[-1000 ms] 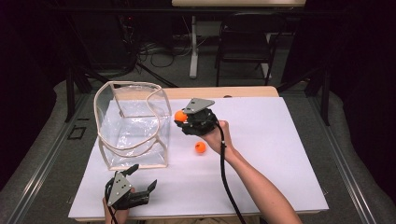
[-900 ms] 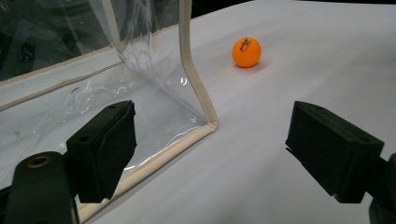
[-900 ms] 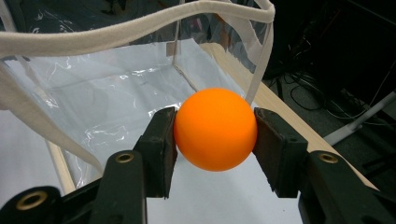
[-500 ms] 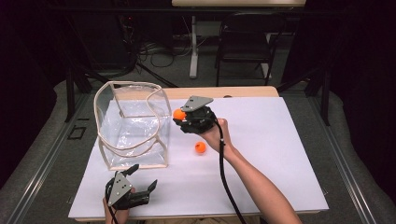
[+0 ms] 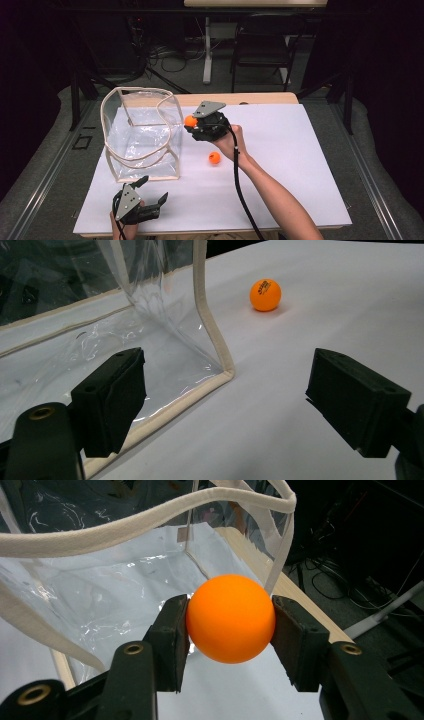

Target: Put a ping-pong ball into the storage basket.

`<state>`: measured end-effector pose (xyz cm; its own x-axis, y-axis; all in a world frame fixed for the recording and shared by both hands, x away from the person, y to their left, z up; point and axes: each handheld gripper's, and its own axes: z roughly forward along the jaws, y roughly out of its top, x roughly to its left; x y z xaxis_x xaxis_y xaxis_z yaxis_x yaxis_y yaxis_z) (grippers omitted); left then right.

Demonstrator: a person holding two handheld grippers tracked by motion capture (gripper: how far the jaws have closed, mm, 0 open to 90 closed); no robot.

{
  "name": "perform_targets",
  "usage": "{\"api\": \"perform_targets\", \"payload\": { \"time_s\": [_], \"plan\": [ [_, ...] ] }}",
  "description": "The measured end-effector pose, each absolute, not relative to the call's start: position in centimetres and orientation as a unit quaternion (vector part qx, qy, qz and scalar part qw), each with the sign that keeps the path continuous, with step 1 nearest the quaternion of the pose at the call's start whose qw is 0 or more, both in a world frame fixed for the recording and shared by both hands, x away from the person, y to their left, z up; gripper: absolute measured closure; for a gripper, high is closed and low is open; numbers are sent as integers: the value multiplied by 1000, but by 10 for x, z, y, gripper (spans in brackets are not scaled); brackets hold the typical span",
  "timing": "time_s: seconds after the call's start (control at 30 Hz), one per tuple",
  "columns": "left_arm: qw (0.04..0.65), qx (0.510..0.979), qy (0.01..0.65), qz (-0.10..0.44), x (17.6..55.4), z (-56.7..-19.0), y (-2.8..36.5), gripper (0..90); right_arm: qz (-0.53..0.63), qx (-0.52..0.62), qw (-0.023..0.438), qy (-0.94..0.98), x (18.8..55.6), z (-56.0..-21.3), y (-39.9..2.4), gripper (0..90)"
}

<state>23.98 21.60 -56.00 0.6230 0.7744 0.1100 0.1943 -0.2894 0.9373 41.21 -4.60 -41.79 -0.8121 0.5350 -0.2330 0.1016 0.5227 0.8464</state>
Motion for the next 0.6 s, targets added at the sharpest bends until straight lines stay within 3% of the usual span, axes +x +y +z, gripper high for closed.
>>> {"api": "perform_targets", "payload": {
  "time_s": [0.6],
  "plan": [
    [502,748,323,290,240,-560,216,157,447,185,245,840,415,-407,-42,510]
  ]
}}
